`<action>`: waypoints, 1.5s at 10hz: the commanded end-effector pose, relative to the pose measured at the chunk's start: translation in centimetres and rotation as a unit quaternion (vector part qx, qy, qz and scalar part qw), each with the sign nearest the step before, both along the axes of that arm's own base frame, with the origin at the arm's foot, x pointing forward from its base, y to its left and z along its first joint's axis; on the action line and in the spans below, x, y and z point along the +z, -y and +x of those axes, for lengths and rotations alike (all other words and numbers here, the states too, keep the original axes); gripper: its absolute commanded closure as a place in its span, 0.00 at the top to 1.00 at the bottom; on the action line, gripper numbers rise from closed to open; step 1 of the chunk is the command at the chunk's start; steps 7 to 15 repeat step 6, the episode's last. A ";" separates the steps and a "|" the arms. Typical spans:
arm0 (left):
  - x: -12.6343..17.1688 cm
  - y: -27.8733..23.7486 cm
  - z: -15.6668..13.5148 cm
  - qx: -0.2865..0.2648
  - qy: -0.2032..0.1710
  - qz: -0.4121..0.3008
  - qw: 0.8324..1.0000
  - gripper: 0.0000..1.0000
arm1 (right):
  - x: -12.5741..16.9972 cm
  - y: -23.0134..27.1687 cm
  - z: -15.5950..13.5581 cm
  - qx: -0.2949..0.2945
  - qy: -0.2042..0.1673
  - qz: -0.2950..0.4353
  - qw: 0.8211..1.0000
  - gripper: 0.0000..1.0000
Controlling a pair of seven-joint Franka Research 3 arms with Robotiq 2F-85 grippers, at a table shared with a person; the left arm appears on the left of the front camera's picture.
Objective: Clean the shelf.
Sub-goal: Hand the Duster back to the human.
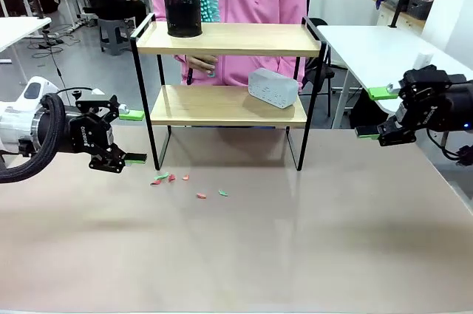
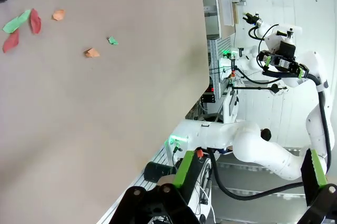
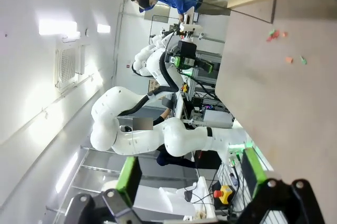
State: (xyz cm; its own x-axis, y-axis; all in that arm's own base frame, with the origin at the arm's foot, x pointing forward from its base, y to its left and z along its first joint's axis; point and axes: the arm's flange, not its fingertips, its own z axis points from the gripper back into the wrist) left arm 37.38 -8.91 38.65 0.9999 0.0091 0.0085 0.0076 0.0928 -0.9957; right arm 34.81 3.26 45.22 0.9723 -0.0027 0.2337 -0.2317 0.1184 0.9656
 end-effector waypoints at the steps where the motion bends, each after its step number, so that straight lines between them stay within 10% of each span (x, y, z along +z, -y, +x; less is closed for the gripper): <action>1: 0.3 -0.1 0.0 0.002 0.001 0.001 1.000 1.00 | 0.2 0.1 -0.1 0.003 0.003 0.003 1.000 1.00; 15: 0.3 -0.1 0.0 0.002 0.001 0.001 1.000 1.00 | 0.2 0.1 -0.1 0.003 0.003 0.003 1.000 1.00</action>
